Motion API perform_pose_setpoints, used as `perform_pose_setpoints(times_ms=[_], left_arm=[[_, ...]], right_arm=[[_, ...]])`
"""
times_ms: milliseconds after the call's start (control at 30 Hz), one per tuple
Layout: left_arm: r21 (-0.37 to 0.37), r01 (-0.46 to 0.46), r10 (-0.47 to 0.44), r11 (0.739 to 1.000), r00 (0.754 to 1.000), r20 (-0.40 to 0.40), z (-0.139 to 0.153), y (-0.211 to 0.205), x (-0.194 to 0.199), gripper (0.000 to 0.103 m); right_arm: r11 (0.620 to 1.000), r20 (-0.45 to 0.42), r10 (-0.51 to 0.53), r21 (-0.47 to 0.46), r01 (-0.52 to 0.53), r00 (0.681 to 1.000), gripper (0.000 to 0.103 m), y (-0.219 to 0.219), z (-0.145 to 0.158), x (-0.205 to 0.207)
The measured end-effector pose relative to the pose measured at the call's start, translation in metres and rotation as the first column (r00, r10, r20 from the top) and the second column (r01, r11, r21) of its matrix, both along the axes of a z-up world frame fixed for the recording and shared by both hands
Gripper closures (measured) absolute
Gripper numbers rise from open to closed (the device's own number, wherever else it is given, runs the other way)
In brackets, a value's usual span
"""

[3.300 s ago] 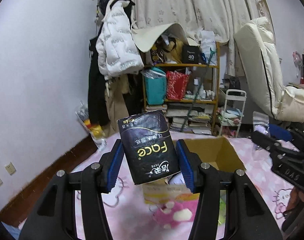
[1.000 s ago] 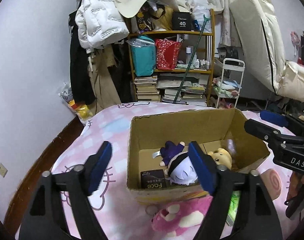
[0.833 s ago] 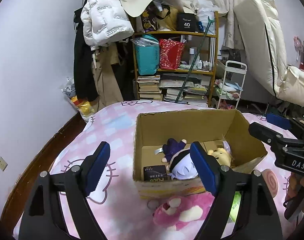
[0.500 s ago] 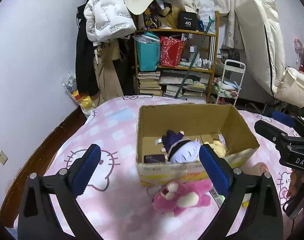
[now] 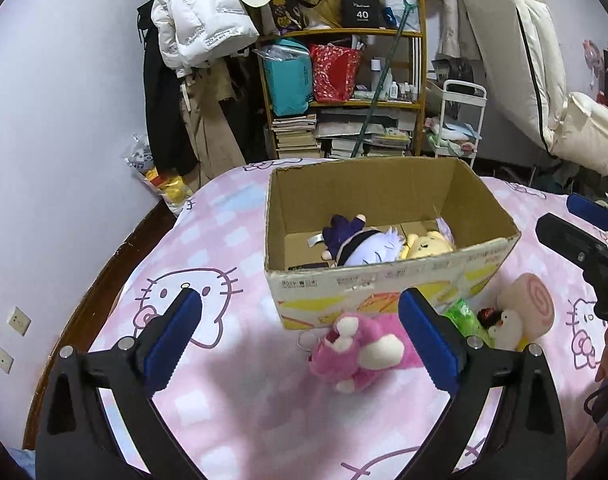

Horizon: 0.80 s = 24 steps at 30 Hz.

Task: Organize soft objects
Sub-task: 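Move both tools down toward the pink plush and swirl cushion beside the box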

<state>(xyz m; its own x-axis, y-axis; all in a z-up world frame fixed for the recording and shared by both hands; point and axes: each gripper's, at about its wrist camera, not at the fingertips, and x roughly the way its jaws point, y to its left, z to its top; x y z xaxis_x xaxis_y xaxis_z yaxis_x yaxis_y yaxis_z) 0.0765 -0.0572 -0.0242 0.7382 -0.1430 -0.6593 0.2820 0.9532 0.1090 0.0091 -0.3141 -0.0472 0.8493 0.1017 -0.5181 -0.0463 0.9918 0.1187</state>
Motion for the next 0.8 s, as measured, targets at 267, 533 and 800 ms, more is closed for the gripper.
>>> perform_pose_setpoints(times_ms=[267,533,800], left_arm=[[0.002,0.007,-0.007,1.0,0.997,-0.075,-0.02,-0.004,0.01,0.005],[-0.026,0.022,-0.025,0.999,0.994,-0.108,-0.023,-0.011,0.024,0.005],[-0.06,0.038,-0.047,0.998,0.984,-0.17,-0.035,-0.019,0.037,0.005]], right_arm=[[0.997,-0.024,-0.06,0.038,0.061,0.998,0.001,-0.018,-0.005,-0.003],[0.994,-0.091,-0.106,0.024,0.109,0.99,0.001,-0.031,-0.021,0.013],[0.99,-0.143,-0.133,0.03,0.138,0.981,0.001,-0.04,-0.036,0.024]])
